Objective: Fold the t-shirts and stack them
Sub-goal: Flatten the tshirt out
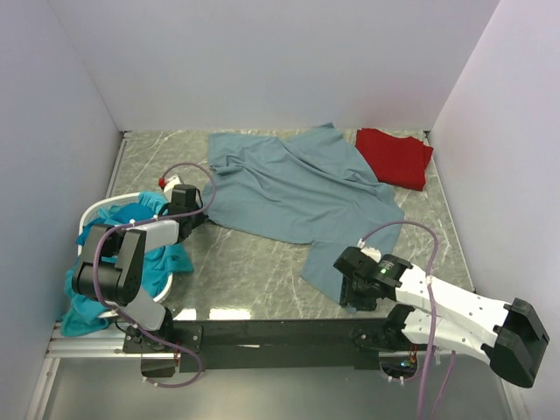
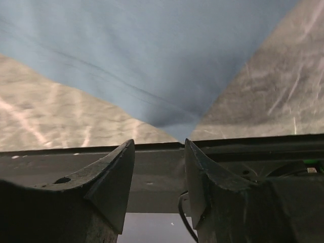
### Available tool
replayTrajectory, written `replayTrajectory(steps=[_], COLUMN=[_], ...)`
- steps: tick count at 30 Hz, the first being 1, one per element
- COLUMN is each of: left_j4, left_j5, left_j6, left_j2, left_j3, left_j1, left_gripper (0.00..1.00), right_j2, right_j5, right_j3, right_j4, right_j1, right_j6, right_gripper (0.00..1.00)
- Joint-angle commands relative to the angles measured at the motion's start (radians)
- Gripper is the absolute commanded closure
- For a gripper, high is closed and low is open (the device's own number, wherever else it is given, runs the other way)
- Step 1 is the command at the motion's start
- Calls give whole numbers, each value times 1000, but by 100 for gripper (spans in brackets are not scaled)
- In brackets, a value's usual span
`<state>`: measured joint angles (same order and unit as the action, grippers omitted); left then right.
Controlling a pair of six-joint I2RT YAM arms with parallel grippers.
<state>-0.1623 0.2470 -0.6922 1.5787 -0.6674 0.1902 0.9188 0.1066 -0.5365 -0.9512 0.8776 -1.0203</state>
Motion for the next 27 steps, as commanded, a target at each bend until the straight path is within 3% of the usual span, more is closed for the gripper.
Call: replayTrajectory(steps=[1, 27], left_j4=[-49, -69], left_j5=[-20, -32], left_j6=[13, 17], left_j2=[-43, -32], left_j3=[11, 5], left_j1=[-1, 0], left_gripper=[99, 99], right_j2=[18, 114], right_j5=[-5, 79], right_j3=[26, 85], right_j4=[-12, 100], right_j1=[14, -2], right_j6=[-63, -104], right_gripper=[49, 49])
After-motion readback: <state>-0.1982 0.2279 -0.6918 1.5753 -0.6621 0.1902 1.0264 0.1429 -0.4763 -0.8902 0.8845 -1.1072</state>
